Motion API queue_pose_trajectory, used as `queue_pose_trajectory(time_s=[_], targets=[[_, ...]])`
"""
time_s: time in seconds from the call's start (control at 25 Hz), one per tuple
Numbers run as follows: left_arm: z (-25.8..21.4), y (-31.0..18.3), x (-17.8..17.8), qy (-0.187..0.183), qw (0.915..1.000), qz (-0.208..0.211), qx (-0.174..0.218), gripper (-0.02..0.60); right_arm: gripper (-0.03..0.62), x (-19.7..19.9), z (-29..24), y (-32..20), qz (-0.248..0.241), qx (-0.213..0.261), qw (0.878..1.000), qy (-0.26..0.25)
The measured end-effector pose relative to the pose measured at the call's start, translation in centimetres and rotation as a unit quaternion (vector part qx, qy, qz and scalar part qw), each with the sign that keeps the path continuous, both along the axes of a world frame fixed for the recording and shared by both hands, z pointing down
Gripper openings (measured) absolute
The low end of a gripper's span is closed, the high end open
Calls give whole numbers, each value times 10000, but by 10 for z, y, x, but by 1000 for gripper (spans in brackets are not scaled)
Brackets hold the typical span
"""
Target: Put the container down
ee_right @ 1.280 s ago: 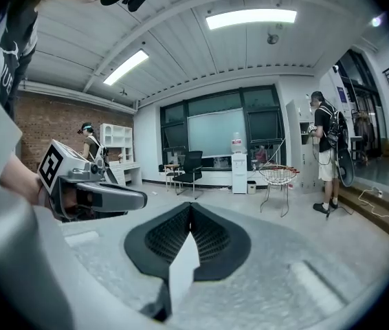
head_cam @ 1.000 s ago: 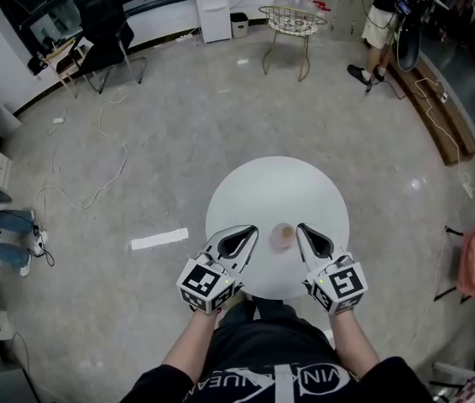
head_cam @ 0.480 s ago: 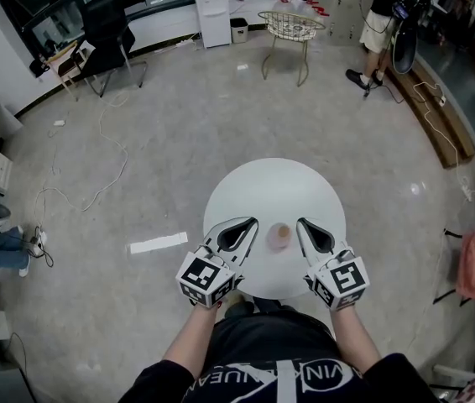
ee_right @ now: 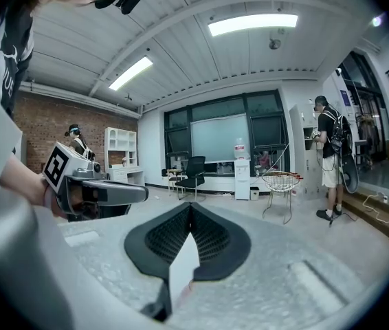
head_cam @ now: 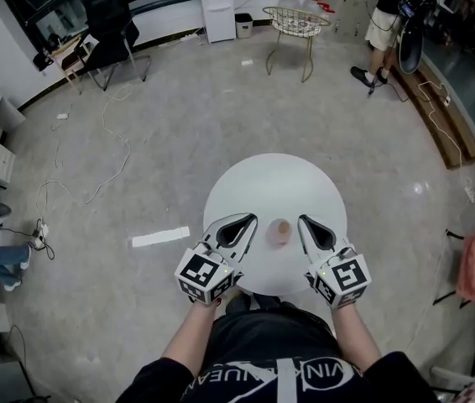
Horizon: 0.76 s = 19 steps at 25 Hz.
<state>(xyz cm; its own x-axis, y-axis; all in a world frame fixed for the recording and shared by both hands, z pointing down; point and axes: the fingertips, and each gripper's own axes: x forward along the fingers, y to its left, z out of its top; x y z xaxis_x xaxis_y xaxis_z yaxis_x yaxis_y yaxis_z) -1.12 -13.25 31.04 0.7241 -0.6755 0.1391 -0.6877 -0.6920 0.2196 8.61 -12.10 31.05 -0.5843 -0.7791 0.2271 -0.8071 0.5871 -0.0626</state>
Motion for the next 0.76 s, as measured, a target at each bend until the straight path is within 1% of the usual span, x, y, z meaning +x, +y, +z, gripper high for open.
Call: queue_pose_trajectory(time_s=[0.16, 0.76], targets=[[3, -1, -3, -20, 10000, -53, -29, 15, 6, -3, 1, -2, -97, -16, 10000, 10], [9, -5, -14, -21, 9998, -158, -94, 15, 6, -7, 13, -4, -112, -204, 9997, -42]])
